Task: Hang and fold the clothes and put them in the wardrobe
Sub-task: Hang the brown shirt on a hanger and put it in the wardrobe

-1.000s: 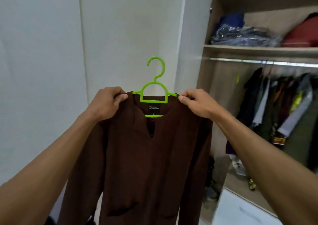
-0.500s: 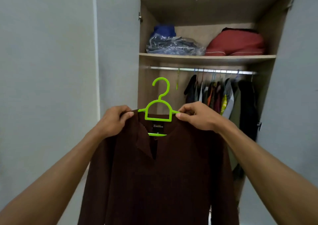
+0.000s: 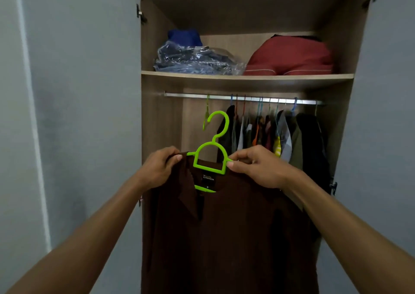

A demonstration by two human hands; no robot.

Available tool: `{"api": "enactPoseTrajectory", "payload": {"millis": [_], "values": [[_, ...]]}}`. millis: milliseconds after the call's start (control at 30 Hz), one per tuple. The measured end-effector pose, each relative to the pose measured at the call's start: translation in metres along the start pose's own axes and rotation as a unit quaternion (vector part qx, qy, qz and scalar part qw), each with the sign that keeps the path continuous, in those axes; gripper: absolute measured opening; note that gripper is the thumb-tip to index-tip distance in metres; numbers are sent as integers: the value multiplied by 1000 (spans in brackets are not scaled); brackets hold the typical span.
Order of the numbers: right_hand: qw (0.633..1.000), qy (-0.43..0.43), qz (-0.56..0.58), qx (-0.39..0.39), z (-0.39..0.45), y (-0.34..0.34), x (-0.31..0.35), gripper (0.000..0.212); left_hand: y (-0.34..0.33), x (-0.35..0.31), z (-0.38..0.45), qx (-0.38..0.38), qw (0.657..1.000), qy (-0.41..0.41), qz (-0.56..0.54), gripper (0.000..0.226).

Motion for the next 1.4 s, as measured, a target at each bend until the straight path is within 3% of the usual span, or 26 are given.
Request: {"api": "enactPoseTrajectory", "payload": {"millis": [300, 433, 633, 900, 1000, 1133, 1267, 1400], "values": [[997, -23, 22, -66, 101, -5, -83, 43, -72, 80, 130, 26, 997, -60, -37, 30], [995, -53, 48, -71, 154, -6, -109, 43, -100, 117, 194, 45, 994, -80, -55, 24], [990, -97, -2, -99, 216, -6, -156, 44, -142, 155, 279, 101, 986, -104, -76, 22], [982, -144, -49, -111, 269, -2, -217, 48, -190, 193, 354, 146, 983, -68, -84, 39], [975, -153, -100, -123, 286, 12, -231, 45, -174, 194, 392, 48, 996, -65, -39, 22], [965, -160, -165, -129, 310, 34, -234, 42, -129, 180, 450, -120, 987, -97, 39, 40], [950, -167, -221, -144, 344, 58, -229, 43, -103, 166, 513, -146, 978, -101, 106, 57], [932, -182, -268, -165, 378, 79, -222, 30, -100, 164, 550, -128, 972, -75, 183, 59]]}}
Point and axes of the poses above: each hand's wrist, its own z-axis towards the middle knuckle, its own y-axis out of the back of the hand, x = y × z, the point moved 7 cm from there along z, towards the middle knuckle, and after that the axes turned 7 degrees about y, right-handed, at the moved point
